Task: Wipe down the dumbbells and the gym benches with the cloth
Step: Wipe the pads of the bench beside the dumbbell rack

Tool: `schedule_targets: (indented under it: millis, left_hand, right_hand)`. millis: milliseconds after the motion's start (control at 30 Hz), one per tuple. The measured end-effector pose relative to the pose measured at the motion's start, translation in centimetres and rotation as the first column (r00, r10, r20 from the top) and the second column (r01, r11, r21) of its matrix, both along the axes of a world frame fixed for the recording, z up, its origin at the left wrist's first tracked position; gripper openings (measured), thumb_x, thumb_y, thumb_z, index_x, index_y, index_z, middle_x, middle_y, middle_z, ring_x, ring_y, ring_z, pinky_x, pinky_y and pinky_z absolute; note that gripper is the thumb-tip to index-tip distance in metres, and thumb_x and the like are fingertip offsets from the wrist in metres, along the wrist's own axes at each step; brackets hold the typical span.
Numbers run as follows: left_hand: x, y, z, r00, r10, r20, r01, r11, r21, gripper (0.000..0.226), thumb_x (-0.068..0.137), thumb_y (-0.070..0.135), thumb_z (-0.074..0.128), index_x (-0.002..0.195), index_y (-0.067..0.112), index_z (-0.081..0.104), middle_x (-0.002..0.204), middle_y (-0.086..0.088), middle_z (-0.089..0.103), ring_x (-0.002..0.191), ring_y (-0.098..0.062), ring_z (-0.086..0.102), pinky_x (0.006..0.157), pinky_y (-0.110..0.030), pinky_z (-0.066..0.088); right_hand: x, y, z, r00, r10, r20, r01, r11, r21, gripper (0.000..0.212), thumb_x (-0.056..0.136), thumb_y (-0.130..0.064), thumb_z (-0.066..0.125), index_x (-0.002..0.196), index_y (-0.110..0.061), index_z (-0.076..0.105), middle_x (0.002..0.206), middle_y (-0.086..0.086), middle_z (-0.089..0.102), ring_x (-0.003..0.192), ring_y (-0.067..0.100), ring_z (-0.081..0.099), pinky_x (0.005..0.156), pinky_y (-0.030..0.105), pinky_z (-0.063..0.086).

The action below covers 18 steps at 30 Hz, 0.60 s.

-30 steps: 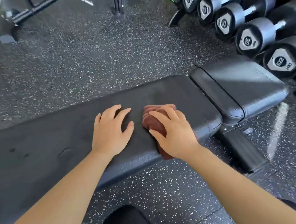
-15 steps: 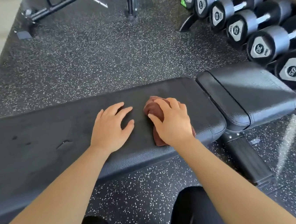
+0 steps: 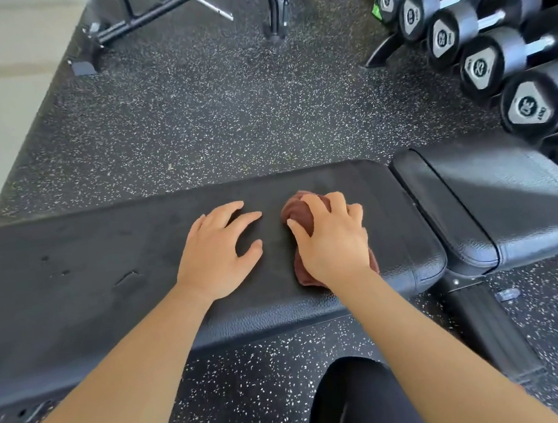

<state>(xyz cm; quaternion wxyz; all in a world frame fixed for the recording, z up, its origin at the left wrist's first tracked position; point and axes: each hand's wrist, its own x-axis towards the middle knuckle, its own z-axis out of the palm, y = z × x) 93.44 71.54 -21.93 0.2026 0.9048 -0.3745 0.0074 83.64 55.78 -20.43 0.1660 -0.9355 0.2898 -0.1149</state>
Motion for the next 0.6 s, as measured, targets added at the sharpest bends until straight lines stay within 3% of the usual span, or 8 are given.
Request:
schedule_targets:
  millis: [100, 333, 467, 600]
  left_hand:
    - [0.2, -0.1, -0.2, 1.0, 0.003, -0.001, -0.003, 0.999, 0.032, 0.049, 0.087, 0.045, 0.047, 0.135, 0.038, 0.043, 0.149, 0.006, 0.033, 0.14, -0.017, 0.023, 0.116, -0.041, 0.015]
    - [0.4, 0.0, -0.5, 1.0, 0.006, 0.004, -0.006, 1.0, 0.013, 0.052, 0.082, 0.052, 0.041, 0.132, 0.041, 0.043, 0.147, 0.008, 0.034, 0.137, -0.013, 0.027, 0.115, -0.039, 0.019]
    - [0.4, -0.1, -0.4, 1.0, 0.003, -0.009, -0.003, 1.0, 0.002, 0.05, 0.083, 0.05, 0.045, 0.132, 0.04, 0.044, 0.147, 0.007, 0.035, 0.137, -0.012, 0.027, 0.115, -0.039, 0.017]
    - [0.2, 0.4, 0.5, 0.993, -0.005, -0.117, -0.003, 0.998, -0.069, 0.04, 0.087, 0.032, 0.057, 0.127, 0.029, 0.055, 0.144, 0.003, 0.043, 0.134, -0.018, 0.035, 0.11, -0.034, 0.022]
  right_hand:
    - [2.8, -0.9, 0.3, 0.999, -0.015, -0.038, 0.015, 1.0, 0.008, 0.045, 0.093, -0.049, 0.041, 0.134, -0.029, 0.039, 0.136, 0.005, 0.034, 0.117, 0.034, 0.031, 0.091, 0.05, 0.037]
    - [9.2, -4.1, 1.2, 0.997, -0.02, -0.078, 0.024, 0.999, 0.049, 0.044, 0.095, -0.045, 0.041, 0.133, -0.025, 0.04, 0.138, 0.009, 0.032, 0.121, 0.036, 0.029, 0.092, 0.049, 0.037]
    - [6.9, -3.4, 1.1, 0.999, 0.027, -0.027, -0.025, 0.998, 0.057, 0.045, 0.095, -0.045, 0.042, 0.136, -0.027, 0.04, 0.14, 0.008, 0.033, 0.122, 0.036, 0.029, 0.094, 0.051, 0.041]
    - [1.0, -0.3, 0.9, 0.993, 0.112, -0.023, -0.112, 0.993, 0.024, 0.045, 0.094, -0.045, 0.044, 0.136, -0.028, 0.042, 0.138, 0.007, 0.036, 0.115, 0.034, 0.033, 0.095, 0.049, 0.039]
